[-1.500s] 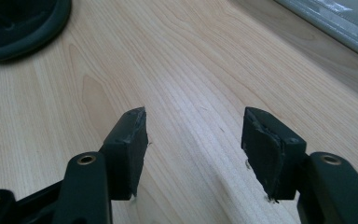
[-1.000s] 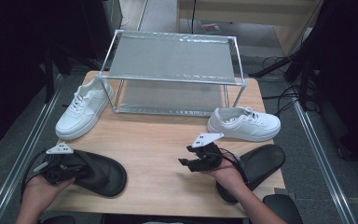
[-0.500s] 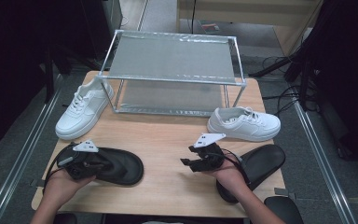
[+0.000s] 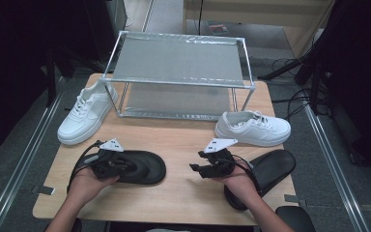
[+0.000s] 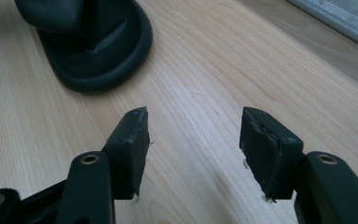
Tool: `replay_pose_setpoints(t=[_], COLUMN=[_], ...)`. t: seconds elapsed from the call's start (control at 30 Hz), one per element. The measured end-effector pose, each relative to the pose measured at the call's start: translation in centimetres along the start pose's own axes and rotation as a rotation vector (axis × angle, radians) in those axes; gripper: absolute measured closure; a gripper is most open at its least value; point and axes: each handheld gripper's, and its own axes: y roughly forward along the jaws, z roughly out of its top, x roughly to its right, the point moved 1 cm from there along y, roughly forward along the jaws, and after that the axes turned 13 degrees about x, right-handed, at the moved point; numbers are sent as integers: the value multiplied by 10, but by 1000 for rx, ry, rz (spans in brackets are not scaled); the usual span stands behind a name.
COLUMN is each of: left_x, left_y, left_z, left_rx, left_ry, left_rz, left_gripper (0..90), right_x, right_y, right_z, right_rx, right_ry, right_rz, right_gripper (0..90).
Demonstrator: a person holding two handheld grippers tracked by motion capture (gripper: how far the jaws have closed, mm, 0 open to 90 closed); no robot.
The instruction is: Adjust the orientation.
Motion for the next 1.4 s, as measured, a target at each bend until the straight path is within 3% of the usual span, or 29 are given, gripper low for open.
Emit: replay_pose_setpoints(t=[0.47, 1.13, 1.27, 1.4], left_x=[8, 34, 39, 40], left_y=[30, 86, 98, 110], left_z=[24, 63, 71, 76], left_rx=[-1, -19, -1, 20], left_ry=[19, 104, 110, 83], left_rz=[-52, -117, -125, -150], left_gripper=[900, 900, 900, 900], right_x=[2, 4, 5, 5], right_y=[-7, -17, -18, -19], right_z=[-4, -10, -11, -12], right_rx=[5, 11, 13, 14], right_ry=[16, 34, 40, 47], right_rz=[-26, -56, -63, -68], right_gripper=[435, 436, 436, 435])
